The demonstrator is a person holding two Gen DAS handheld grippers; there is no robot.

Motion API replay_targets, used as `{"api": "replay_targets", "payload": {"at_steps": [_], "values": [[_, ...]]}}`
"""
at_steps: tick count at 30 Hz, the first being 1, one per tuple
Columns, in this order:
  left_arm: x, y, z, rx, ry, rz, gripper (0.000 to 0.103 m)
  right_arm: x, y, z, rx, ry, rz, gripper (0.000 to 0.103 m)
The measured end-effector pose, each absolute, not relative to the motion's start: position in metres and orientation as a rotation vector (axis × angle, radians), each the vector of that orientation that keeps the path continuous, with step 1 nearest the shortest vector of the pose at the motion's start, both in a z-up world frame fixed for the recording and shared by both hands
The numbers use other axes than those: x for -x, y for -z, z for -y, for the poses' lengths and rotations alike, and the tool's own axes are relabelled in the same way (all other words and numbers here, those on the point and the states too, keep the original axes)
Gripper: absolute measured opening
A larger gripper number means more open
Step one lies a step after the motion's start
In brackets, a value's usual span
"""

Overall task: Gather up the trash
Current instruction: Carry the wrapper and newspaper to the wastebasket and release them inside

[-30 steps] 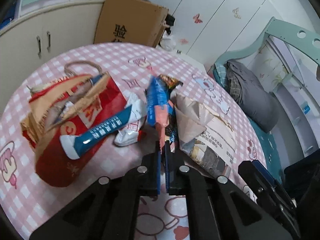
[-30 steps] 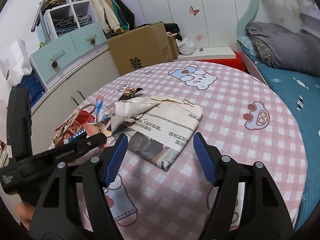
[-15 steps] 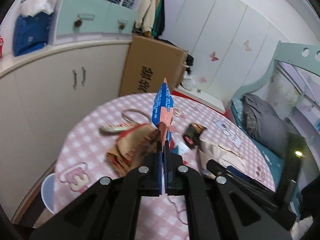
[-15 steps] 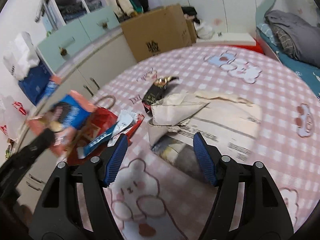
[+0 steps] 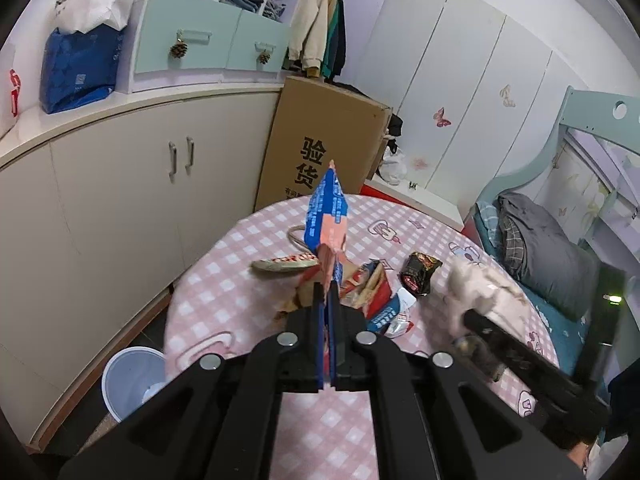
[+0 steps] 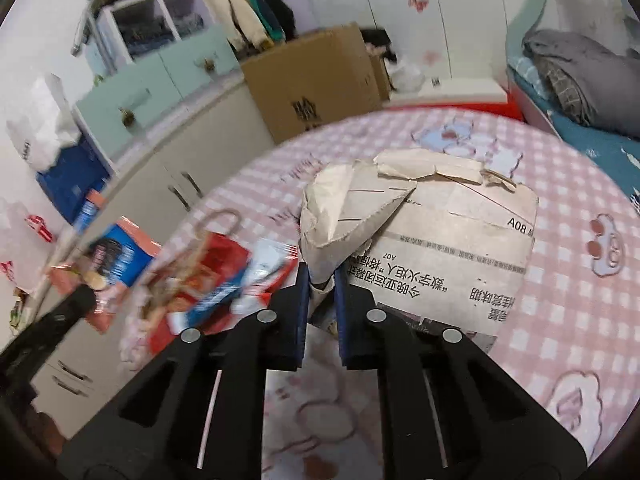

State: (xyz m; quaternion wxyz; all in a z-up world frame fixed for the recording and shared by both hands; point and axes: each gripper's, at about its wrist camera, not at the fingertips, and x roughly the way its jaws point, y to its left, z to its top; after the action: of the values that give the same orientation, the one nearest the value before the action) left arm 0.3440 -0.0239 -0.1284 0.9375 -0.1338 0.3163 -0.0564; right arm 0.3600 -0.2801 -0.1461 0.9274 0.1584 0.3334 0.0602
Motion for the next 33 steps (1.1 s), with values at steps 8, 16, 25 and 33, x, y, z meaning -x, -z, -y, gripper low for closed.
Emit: {"api": "replay_targets", "payload": {"at_steps": [8,16,25,33], "values": [[-0.312,0.114,-0.040,0.351,0.072,-0.622,0.002,-0.315,0.094,0.203,-0.256,-0.331,-0.601,0.012],[-0.273,0.121,-0.138,0.417,-0.084,-0.624,0.002,-0.301,0.097,0.068,-0.161,-0.570,-0.643,0.012],[-0.257,0.167,-0.238,0.466,-0.282,-0.731,0.002,-0.312,0.147,-0.053,-0.075,-0.715,-0.769,0.012],[-0.269,0.216,-0.291,0.508,-0.379,-0.829,0.002,-0.338,0.205,-0.115,-0.044,-0.750,-0.874,0.018]]}}
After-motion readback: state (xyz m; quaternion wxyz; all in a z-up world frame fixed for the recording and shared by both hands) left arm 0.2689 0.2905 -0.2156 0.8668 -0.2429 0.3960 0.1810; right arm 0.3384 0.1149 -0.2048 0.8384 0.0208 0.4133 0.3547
